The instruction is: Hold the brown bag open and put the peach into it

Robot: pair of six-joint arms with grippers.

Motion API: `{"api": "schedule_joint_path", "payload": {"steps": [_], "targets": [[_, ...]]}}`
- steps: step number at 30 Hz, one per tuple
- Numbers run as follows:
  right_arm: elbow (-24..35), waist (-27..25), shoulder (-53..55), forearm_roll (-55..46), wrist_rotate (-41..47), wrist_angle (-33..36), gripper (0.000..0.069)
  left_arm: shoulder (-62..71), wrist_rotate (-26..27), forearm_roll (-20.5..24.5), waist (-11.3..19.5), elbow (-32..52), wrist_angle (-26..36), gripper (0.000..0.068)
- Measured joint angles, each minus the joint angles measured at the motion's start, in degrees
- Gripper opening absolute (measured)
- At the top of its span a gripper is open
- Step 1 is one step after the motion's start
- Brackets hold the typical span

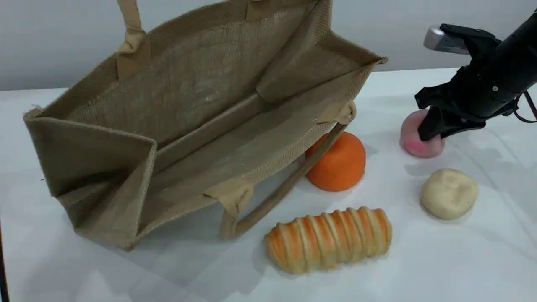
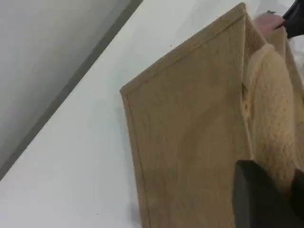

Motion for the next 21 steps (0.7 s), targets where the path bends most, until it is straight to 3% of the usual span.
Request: {"api": "schedule_joint_path", "payload": {"steps": [2, 11, 15, 21], "targets": [[0.0, -0.1, -0.7, -0.3, 0.0, 0.2, 0.0022, 0.0, 0.0, 0.0, 0.0, 0.0, 0.0, 0.0083], [2.4, -0.2, -9.3, -4.6, 5.4, 5.9, 0.0019, 0.0, 0.0, 0.1, 0.0, 0.0, 0.0, 0.0083], [7.2, -0.2, -15.4, -1.0, 4.0, 7.1, 0.0019, 0.0, 0.0, 0.1, 0.0, 0.0, 0.0, 0.0083], [16.8, -0.2, -25.7, 7.9, -5.8, 6.2, 0.0019, 0.0, 0.0, 0.1, 0.0, 0.0, 0.0, 0.0083]]}}
